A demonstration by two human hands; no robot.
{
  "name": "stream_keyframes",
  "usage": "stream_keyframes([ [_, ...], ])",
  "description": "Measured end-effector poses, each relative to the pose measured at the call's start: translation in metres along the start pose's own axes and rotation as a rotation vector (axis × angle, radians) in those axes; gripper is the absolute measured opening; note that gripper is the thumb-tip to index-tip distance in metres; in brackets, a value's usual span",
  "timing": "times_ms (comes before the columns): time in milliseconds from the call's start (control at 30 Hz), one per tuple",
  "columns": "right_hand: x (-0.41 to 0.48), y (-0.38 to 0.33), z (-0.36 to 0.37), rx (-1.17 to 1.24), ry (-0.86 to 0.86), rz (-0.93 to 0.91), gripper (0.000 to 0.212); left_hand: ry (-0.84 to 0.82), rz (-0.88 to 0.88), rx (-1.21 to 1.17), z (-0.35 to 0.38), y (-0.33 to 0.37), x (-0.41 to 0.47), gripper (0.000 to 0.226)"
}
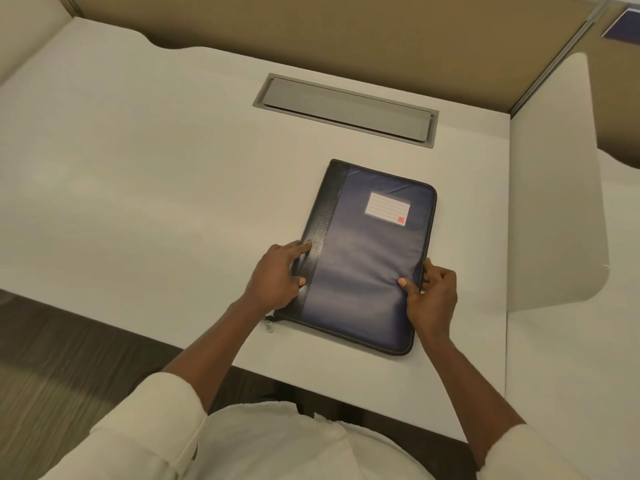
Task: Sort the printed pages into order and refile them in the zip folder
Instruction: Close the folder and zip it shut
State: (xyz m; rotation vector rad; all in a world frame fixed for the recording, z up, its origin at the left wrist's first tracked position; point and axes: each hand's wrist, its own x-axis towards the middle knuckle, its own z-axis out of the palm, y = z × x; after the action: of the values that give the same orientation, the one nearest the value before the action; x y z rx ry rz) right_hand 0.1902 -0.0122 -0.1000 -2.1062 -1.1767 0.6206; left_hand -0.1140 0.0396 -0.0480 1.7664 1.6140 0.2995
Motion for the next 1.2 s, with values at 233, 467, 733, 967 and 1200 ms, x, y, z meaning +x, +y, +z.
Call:
stream_keyframes([
  [233, -0.021, -0.006, 0.004, -0.143, 0.097, -0.069, 0.053, 0.02, -0.005, 0.03, -0.005, -0.02, -0.034, 0.05],
  [467, -0.097, -0.039, 0.018, -0.159, 0.207, -0.335, 0.017, -0.125, -0.055, 0.038, -0.017, -0.058, -0.083, 0.031],
  [733, -0.168, -0.076, 0.074, -0.067, -0.21, -0.48, 0.026, -0.19, 0.001, 0.097, -0.017, -0.07, -0.087, 0.032],
  [967, -0.184, -0.081, 0.108, -0.274, -0.24, -0.493, 0.043, -0.23, -0.029, -0.004, -0.012, -0.075, -0.087, 0.026],
  [1200, -0.181, -0.085, 0.118, -0.192, -0.094, -0.565, 0.026, -0.223, -0.098, -0.049, -0.009, -0.077, -0.088, 0.018],
])
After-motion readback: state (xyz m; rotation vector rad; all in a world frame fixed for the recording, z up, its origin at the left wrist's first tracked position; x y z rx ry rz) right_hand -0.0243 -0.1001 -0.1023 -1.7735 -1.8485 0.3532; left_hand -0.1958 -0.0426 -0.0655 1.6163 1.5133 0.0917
